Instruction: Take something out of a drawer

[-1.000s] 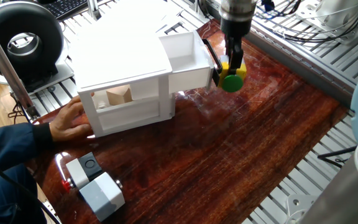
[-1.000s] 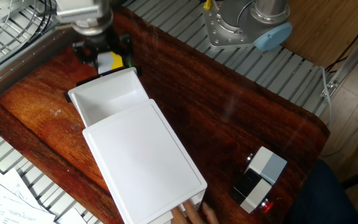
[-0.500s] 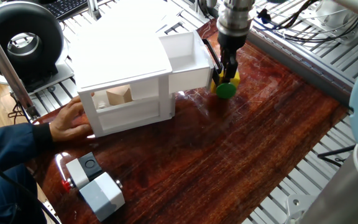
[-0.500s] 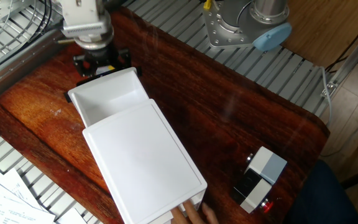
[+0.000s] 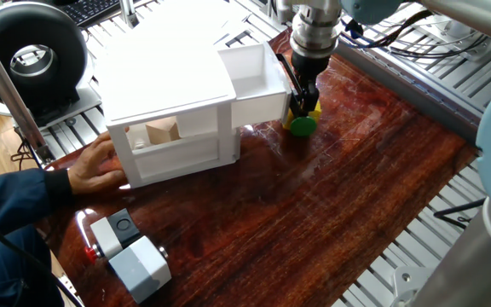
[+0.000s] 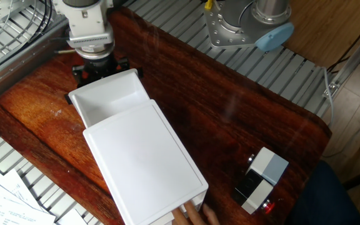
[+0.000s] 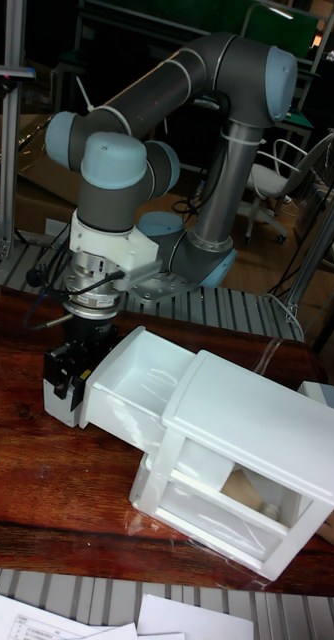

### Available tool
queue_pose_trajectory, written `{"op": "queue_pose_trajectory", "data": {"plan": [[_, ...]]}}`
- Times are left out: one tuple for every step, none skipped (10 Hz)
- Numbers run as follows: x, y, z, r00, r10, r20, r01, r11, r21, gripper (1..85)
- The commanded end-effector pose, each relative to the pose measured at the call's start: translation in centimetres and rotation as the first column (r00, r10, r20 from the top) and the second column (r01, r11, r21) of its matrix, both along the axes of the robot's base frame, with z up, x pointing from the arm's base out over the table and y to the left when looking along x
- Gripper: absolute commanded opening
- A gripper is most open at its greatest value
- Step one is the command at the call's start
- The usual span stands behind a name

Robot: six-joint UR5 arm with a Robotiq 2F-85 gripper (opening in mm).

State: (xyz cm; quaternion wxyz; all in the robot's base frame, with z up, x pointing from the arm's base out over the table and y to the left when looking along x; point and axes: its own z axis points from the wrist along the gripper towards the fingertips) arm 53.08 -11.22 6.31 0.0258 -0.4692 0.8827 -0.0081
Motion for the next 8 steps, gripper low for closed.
{"op": "queue_pose_trajectory", "data": {"plan": [[1.6,-0.5,1.0,0.993,0.113,0.038,-0.113,0.993,0.020,85.0],[1.7,-0.4,1.2,0.992,0.124,0.033,-0.124,0.992,0.012,85.0],[1.9,-0.4,1.1,0.991,0.135,0.028,-0.135,0.991,0.006,85.0],[2.0,-0.3,1.2,0.991,0.132,0.023,-0.132,0.991,0.007,82.7],[1.0,-1.9,2.2,0.996,0.087,-0.017,-0.088,0.995,-0.048,43.7],[-0.3,-3.4,5.0,0.997,0.047,-0.056,-0.053,0.991,-0.121,22.0],[-1.2,-3.4,7.4,0.997,0.018,-0.076,-0.029,0.990,-0.138,14.3],[-2.2,-2.7,9.4,0.996,-0.037,-0.084,0.026,0.991,-0.130,2.3]]}}
